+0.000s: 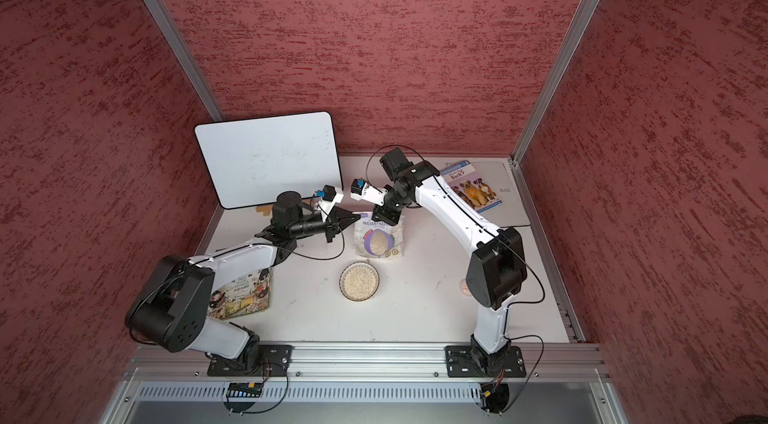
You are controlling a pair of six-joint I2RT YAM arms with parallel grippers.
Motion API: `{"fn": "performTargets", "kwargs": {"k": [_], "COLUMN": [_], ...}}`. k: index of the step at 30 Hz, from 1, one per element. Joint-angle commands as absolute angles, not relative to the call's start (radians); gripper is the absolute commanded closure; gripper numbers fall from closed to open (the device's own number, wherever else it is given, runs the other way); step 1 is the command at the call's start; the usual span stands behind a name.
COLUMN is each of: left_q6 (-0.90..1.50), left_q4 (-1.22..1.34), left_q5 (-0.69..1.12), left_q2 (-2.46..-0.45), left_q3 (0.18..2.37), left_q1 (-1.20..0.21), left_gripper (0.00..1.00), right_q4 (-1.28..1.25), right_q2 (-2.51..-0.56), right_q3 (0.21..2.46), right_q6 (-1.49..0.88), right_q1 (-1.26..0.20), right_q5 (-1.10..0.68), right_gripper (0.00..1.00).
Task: Pour the oats into the breakfast bowl
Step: Close the oats bag at the center of the board.
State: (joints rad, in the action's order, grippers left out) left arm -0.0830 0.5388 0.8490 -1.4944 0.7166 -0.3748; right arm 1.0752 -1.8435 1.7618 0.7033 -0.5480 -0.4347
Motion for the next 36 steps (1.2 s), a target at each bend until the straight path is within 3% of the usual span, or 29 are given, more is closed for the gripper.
{"fn": "performTargets", "kwargs": {"k": [1, 5, 8, 12, 15, 19, 24, 27, 30, 36], "left_q6": [-0.083, -0.083, -0.083, -0.083, -0.083, -0.083, -0.083, -0.083, -0.081, -0.081], "left_q4": [0.574, 0.574, 0.574, 0.574, 0.575, 0.574, 0.574, 0.573, 0.572, 0.574], "left_q5": [0.863, 0.858, 0.856, 0.857, 0.859, 0.858, 0.853, 0.851, 0.85, 0.849], "left_q2": [-1.494, -1.493, -1.491, -1.488, -1.49, -1.489, -1.487, -1.483, -1.482, -1.482], "left_q3": [0.716, 0.715, 0.714, 0.713, 0.713, 0.713, 0.712, 0.71, 0.71, 0.71], "left_q1": [-0.368, -0.367, -0.364, -0.36, -0.359, -0.359, -0.359, -0.355, -0.354, -0.352], "left_gripper": [1.0, 1.0, 1.0, 1.0, 1.0, 1.0, 1.0, 1.0, 1.0, 1.0], "right_q4": [1.056, 1.052, 1.046, 1.025, 1.028, 1.029, 1.013, 1.0, 0.99, 0.996], "right_q2": [-1.809, -1.807, -1.791, -1.757, -1.752, -1.763, -1.76, -1.744, -1.726, -1.719], "right_q3": [1.756, 1.748, 1.734, 1.704, 1.698, 1.698, 1.672, 1.651, 1.634, 1.634], "right_q6": [0.692, 0.691, 0.687, 0.677, 0.678, 0.679, 0.681, 0.677, 0.674, 0.673], "right_q1": [-0.533, -0.533, -0.528, -0.493, -0.486, -0.486, -0.482, -0.467, -0.454, -0.441], "right_q5": [-0.443, -0.435, -0.421, -0.431, -0.445, -0.457, -0.44, -0.436, -0.434, -0.438], "right_gripper": [0.99, 0.99, 0.83, 0.79, 0.83, 0.99, 1.0, 0.88, 0.84, 1.0]}}
